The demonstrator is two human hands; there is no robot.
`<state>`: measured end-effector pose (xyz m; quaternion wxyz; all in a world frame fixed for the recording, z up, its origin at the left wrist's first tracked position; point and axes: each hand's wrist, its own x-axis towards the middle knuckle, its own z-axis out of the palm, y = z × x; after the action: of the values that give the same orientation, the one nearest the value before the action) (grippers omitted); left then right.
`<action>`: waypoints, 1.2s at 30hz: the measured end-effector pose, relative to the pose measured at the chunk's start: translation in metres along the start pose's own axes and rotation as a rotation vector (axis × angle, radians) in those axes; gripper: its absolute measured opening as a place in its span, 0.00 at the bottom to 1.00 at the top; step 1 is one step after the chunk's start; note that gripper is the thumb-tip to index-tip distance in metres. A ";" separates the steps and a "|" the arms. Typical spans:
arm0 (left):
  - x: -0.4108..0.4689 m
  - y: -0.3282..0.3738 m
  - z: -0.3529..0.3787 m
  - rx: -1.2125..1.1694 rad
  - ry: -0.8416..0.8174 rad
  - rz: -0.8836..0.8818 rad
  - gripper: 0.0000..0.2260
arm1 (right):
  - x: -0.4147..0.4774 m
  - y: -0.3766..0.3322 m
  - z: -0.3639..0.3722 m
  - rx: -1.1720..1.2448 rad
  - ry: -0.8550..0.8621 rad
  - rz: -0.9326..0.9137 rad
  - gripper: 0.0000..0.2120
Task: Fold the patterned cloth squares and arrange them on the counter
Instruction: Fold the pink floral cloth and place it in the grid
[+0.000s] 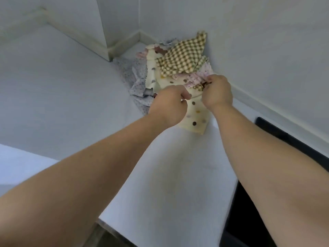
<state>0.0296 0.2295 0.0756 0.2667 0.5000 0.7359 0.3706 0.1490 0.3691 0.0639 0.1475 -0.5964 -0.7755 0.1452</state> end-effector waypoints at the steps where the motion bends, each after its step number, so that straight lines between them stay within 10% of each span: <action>1: 0.010 -0.005 0.005 -0.008 -0.007 0.021 0.11 | 0.013 0.004 0.009 -0.049 0.026 -0.015 0.19; 8: 0.037 -0.026 0.040 -0.098 0.067 0.112 0.08 | 0.059 0.033 0.023 -0.107 0.260 -0.116 0.13; 23: -0.074 0.028 -0.007 -0.124 0.512 0.324 0.15 | -0.102 -0.051 -0.119 0.136 0.209 -0.435 0.09; 36: -0.294 0.093 -0.040 0.158 0.245 0.383 0.24 | -0.344 -0.063 -0.236 0.088 0.430 -0.378 0.12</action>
<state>0.1547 -0.0353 0.1811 0.0602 0.6011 0.6813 0.4134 0.2724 0.0324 0.2860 0.3588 -0.4513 -0.8168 0.0188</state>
